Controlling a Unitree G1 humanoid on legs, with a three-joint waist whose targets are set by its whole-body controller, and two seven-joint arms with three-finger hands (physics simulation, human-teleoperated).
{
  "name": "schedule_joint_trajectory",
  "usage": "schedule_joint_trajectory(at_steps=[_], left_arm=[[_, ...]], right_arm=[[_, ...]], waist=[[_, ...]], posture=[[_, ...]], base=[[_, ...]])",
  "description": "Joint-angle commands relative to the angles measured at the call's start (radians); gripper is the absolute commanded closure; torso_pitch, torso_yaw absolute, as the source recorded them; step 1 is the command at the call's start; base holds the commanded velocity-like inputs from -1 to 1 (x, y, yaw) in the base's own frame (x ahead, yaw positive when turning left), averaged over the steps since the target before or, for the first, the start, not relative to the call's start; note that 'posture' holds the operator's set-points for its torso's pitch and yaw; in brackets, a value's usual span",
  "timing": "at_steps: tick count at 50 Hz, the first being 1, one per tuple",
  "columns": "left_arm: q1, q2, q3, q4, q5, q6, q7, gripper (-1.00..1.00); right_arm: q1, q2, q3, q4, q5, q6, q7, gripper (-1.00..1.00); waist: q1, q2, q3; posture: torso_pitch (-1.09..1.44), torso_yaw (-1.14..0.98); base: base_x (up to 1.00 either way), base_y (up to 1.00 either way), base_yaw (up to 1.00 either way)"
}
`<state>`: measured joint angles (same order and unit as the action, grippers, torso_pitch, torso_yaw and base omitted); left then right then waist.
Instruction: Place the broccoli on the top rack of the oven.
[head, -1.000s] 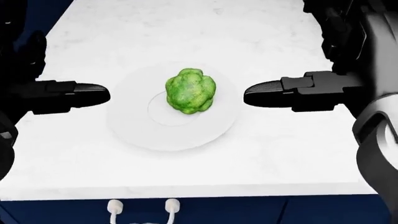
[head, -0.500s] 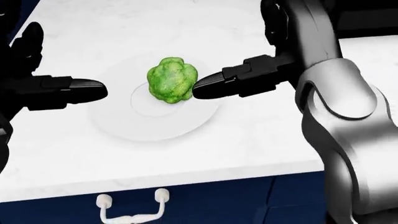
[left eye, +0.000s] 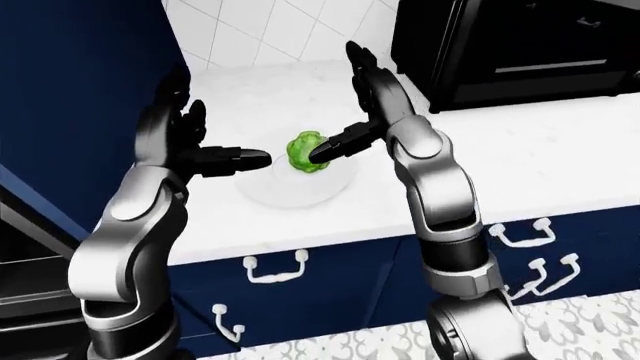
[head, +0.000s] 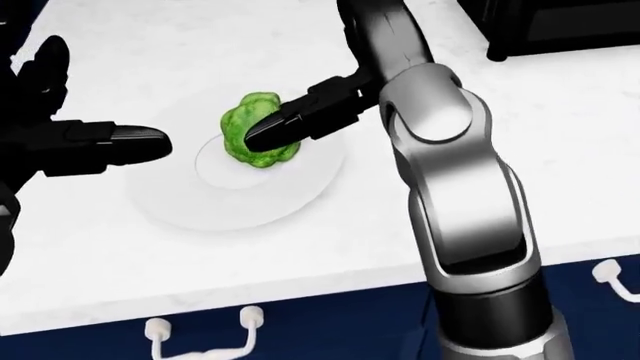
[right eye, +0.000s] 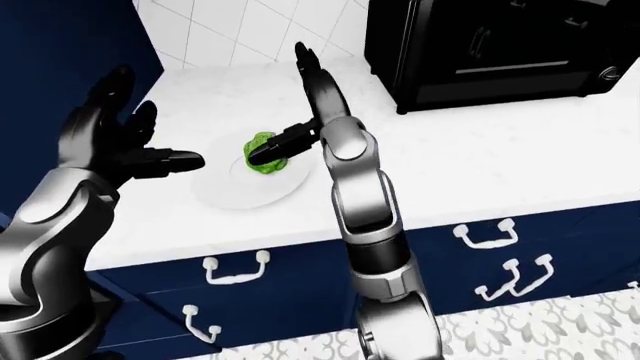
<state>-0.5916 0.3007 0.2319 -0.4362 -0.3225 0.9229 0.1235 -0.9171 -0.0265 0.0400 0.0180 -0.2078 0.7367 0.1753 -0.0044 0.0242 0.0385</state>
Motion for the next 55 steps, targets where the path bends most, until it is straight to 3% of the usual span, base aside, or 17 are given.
schedule_joint_trajectory(at_steps=[1, 4, 11, 17, 22, 36, 55], left_arm=[[-0.027, 0.01, 0.01, -0.029, 0.005, -0.035, -0.001, -1.0], [-0.031, 0.01, 0.013, -0.036, 0.003, -0.024, 0.001, -1.0], [-0.028, 0.011, 0.016, -0.043, 0.0, -0.022, 0.002, -1.0], [-0.031, 0.015, 0.019, -0.045, -0.007, -0.018, 0.006, -1.0], [-0.033, 0.018, 0.022, -0.045, -0.011, -0.016, 0.007, -1.0], [-0.029, 0.017, 0.017, -0.042, -0.01, -0.022, 0.007, -1.0], [-0.034, 0.018, 0.017, -0.036, -0.012, -0.024, 0.008, -1.0]], right_arm=[[-0.032, 0.003, -0.001, -0.031, -0.023, -0.045, 0.003, -1.0], [-0.022, 0.017, 0.008, -0.034, -0.041, -0.042, 0.018, -0.89], [0.004, 0.045, 0.027, -0.027, -0.089, -0.055, 0.049, -0.87], [0.012, 0.067, 0.039, -0.019, -0.126, -0.059, 0.076, -0.59], [0.015, 0.08, 0.044, -0.006, -0.146, -0.069, 0.083, -0.67], [-0.001, 0.095, 0.047, 0.081, -0.194, -0.122, 0.085, -0.65], [-0.061, 0.11, 0.026, 0.296, -0.167, -0.234, 0.021, -0.62]], waist=[[0.0, 0.004, -0.03], [-0.001, 0.004, -0.03], [-0.003, 0.004, -0.03], [-0.004, 0.006, -0.029], [-0.005, 0.009, -0.029], [-0.006, 0.011, -0.029], [-0.006, 0.015, -0.032]], posture=[[0.0, 0.0], [0.0, 0.0], [0.0, 0.0], [0.0, 0.0], [0.0, 0.0], [0.0, 0.0], [0.0, 0.0]], base=[[0.0, 0.0, 0.0], [0.0, 0.0, 0.0], [0.0, 0.0, 0.0], [0.0, 0.0, 0.0], [0.0, 0.0, 0.0], [0.0, 0.0, 0.0], [0.0, 0.0, 0.0]])
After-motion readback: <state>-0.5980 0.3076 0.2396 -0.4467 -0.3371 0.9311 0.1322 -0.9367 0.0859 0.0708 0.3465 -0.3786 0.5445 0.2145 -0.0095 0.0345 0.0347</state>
